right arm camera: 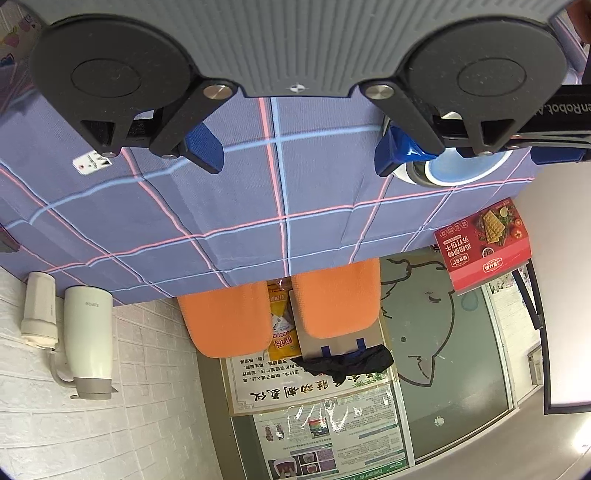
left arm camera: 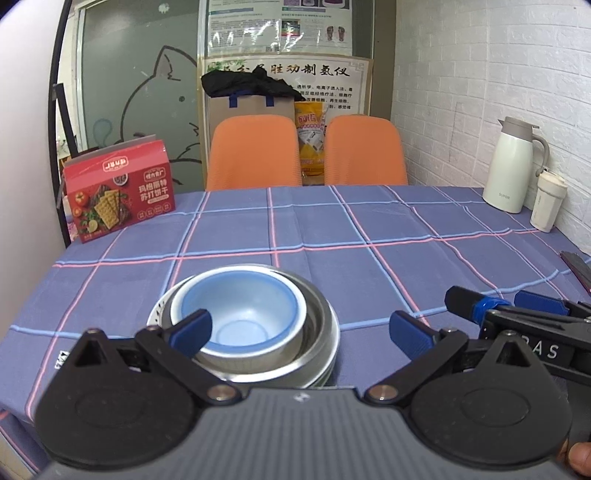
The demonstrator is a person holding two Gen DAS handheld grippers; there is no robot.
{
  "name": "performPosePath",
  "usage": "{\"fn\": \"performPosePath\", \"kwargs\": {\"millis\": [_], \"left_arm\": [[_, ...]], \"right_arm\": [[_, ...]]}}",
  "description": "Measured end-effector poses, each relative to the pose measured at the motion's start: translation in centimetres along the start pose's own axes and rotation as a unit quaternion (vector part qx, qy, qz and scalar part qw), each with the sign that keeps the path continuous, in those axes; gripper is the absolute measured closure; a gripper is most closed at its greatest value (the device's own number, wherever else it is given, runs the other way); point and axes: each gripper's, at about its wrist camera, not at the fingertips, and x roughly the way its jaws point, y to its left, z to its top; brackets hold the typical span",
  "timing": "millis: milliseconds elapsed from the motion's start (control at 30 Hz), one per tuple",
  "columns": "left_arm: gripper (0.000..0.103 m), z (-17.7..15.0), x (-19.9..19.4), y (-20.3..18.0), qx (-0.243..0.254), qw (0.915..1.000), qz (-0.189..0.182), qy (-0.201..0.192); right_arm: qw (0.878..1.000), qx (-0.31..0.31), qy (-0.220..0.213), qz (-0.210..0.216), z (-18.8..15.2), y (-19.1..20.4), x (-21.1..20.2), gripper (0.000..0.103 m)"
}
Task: Organize plates and bowls
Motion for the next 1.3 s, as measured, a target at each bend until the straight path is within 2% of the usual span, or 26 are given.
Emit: {"fn": "performPosePath", "kwargs": {"millis": [233,433,833,1300], "left_arm": [[0.001,0.2,-0.5,-0.3,0.006,0.9999,0.01,-0.011],[0.001,0.2,0.4,-0.4,0.01,0.9998,0.015,0.001],[0.001,1.0,0.8,0.5,-0.007,0.9994,0.035,-0.001],[0.001,0.4,1.2,0.2,-0.004,0.9996,0.029,0.003]], "right_arm": [[1.0,0.008,-0.012,-0.001,0.3,-0.6,-0.5,0.027],[1.0,0.014,0.002,0.004,0.1,-0.9,0.2,0.027],[1.0,0.011,0.011,0.017,0.2,-0.7,1.2,0.027],[0.999,-0.008,0.031,-0.012,-0.3,-0.7,1.5,0.027]]}}
